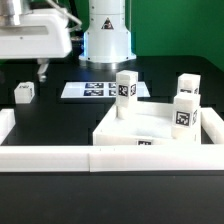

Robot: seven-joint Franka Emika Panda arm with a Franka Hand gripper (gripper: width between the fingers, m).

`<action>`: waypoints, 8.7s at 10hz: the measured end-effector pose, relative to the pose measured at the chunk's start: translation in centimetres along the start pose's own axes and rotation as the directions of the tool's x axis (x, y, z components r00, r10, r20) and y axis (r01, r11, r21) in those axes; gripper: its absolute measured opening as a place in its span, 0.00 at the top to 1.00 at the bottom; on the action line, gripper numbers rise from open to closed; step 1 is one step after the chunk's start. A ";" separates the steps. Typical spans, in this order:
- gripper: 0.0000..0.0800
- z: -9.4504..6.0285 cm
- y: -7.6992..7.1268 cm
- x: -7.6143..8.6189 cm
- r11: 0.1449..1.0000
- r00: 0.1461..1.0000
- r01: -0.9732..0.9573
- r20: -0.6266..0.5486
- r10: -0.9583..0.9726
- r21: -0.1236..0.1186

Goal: Assemble square table

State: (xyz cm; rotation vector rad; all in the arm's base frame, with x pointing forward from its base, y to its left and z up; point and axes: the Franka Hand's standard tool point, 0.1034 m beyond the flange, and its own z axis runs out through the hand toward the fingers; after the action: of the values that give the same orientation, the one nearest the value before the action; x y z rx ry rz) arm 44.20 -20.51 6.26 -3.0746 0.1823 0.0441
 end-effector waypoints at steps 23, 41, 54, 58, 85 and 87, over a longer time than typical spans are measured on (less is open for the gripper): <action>0.19 5.7 0.9 -8.0 0.976 0.561 0.210 0.824 -0.075 -0.054; 0.64 -2.2 -1.1 -4.3 0.991 0.584 0.122 0.811 -0.035 -0.046; 0.64 -7.4 -14.6 6.8 0.994 0.995 -0.009 0.095 0.020 -0.112; 0.64 -5.8 -18.6 11.8 0.994 0.908 -0.083 -0.417 0.045 -0.072; 0.64 -1.4 -20.6 11.1 0.998 0.834 0.018 -0.550 -0.052 -0.068; 0.64 -0.9 -20.5 10.9 0.997 0.838 0.018 -0.543 -0.053 -0.070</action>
Offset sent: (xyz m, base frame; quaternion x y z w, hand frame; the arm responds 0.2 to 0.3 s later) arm 0.0000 0.0000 0.0000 0.0000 -0.1296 0.0000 0.9916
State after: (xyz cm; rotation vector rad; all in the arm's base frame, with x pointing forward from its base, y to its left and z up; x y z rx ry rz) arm 57.49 -1.55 7.98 -3.0575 0.1470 -0.8531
